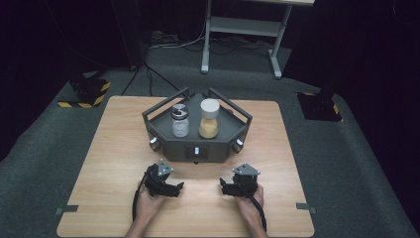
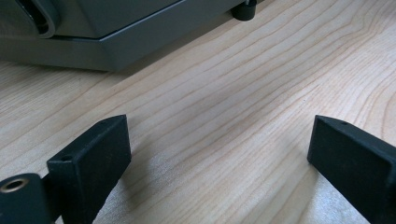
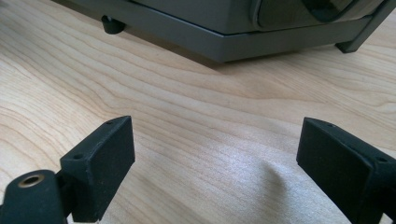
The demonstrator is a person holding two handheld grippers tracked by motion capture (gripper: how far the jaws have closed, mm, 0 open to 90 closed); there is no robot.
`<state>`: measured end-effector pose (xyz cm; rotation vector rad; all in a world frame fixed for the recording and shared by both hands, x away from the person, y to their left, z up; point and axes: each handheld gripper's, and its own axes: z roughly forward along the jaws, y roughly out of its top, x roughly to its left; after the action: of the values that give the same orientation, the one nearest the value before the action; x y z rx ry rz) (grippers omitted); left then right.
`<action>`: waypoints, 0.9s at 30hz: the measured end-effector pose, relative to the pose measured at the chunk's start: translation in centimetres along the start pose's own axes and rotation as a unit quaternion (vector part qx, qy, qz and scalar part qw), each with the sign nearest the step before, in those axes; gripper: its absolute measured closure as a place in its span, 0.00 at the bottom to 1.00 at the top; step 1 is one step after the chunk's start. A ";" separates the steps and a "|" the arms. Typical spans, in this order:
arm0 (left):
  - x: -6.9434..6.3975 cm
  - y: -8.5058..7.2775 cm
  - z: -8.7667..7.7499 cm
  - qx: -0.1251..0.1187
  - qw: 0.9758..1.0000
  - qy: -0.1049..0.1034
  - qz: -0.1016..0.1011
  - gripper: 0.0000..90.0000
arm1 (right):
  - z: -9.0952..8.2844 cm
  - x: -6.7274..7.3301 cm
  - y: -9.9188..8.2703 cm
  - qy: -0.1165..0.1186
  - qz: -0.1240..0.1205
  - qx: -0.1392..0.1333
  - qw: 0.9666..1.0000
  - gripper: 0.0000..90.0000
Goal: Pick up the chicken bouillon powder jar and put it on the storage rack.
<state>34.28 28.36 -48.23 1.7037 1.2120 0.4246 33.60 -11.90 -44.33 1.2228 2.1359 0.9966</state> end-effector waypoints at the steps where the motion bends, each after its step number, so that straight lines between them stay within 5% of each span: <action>1: 0.0 0.0 0.0 0.000 1.000 0.000 0.000 0.07 | 0.0 0.0 0.0 0.000 0.000 0.000 1.000 0.12; 12: 0.0 0.0 0.0 0.000 1.000 0.000 0.000 0.07 | 0.8 0.6 0.7 -0.005 -0.011 0.023 1.000 0.10; 17: 0.0 0.0 0.0 0.000 1.000 0.000 0.000 0.07 | 1.1 -0.3 1.1 0.007 0.015 0.035 0.999 0.07; 27: 0.0 0.0 0.0 0.000 1.000 0.001 0.000 0.07 | 1.2 -0.3 1.2 0.007 0.016 0.036 0.999 0.07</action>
<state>34.25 28.33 -48.24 1.7024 1.2131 0.4259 35.21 -11.35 -44.15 1.2904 2.1861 0.9512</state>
